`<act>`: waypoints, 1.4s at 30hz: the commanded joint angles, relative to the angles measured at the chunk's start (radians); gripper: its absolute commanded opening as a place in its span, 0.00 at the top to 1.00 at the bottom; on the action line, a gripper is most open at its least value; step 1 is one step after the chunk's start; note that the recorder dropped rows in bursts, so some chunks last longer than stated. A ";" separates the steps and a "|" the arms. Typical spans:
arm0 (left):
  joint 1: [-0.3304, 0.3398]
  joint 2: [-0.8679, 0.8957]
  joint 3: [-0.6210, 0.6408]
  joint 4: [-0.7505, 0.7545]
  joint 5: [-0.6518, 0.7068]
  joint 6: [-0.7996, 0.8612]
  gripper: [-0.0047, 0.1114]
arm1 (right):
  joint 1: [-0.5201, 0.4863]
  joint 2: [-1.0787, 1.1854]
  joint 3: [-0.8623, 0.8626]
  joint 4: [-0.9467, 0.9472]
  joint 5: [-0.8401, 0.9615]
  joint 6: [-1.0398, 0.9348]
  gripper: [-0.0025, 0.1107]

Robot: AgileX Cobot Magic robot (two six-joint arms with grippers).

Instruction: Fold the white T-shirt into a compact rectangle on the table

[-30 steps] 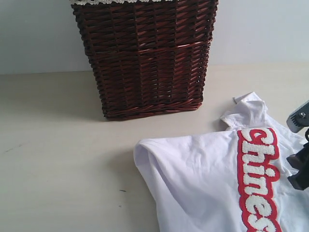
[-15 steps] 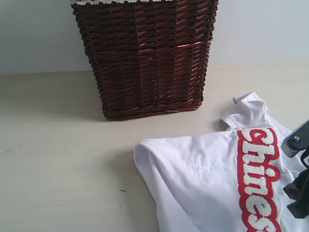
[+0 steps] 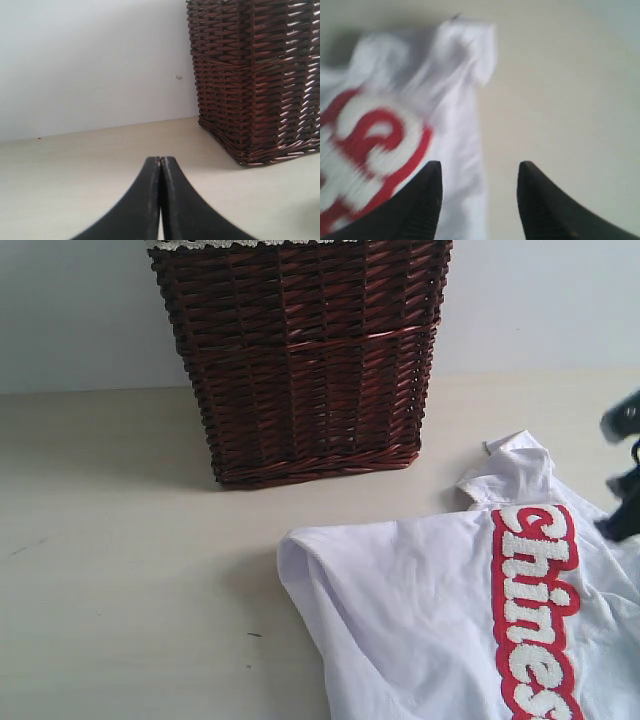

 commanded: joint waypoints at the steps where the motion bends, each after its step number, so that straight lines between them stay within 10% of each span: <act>1: -0.004 -0.006 0.000 0.000 0.000 -0.003 0.96 | 0.001 0.138 -0.248 0.006 -0.058 0.043 0.57; 16: -0.004 -0.006 0.000 0.000 0.000 -0.003 0.96 | -0.001 0.695 -0.896 0.009 0.493 0.196 0.57; 28: -0.004 -0.006 0.000 0.000 0.000 -0.003 0.96 | -0.019 0.830 -0.937 -0.143 0.556 0.431 0.58; 35: -0.004 -0.006 0.000 0.000 0.000 -0.003 0.96 | -0.019 0.830 -0.937 -0.160 0.494 0.431 0.98; 42: -0.004 -0.006 0.000 0.000 0.000 -0.003 0.96 | -0.019 0.805 -0.937 -0.160 0.456 0.419 0.98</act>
